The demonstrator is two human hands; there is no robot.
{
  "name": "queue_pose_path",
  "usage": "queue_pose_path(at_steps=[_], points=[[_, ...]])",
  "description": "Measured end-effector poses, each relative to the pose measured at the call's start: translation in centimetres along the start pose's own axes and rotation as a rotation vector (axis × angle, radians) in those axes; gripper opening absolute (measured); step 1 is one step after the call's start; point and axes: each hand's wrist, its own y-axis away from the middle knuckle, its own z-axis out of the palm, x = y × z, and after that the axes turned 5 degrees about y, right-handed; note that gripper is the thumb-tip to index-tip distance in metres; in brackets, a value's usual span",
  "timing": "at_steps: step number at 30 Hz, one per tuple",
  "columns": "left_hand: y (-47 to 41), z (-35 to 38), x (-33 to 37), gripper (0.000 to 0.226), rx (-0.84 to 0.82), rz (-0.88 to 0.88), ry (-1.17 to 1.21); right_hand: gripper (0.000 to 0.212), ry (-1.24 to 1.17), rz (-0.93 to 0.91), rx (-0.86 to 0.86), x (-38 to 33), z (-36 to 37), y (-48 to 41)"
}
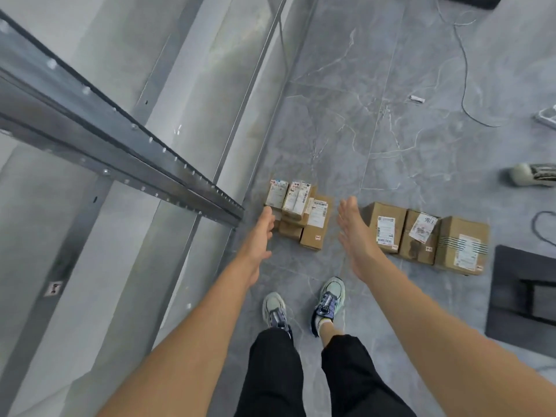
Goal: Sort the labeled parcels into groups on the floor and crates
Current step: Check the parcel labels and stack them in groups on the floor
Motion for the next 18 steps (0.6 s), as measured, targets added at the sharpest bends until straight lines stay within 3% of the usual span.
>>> queue_pose_path(at_steps=[5,12,18], points=[[-6.9,0.3,1.6,0.073,-0.003,-0.054,-0.031,0.090,-0.005,0.057,-0.007,-0.4,0.0,-7.0],[-19.5,0.6,1.7,0.068,-0.057,-0.137,-0.098,0.104,-0.047,0.139,0.010,1.6,2.2,-18.5],[-30.4,1.1,-0.5,0.057,-0.090,-0.147,-0.149,0.073,-0.110,0.185,0.084,5.1,4.2,-28.0]])
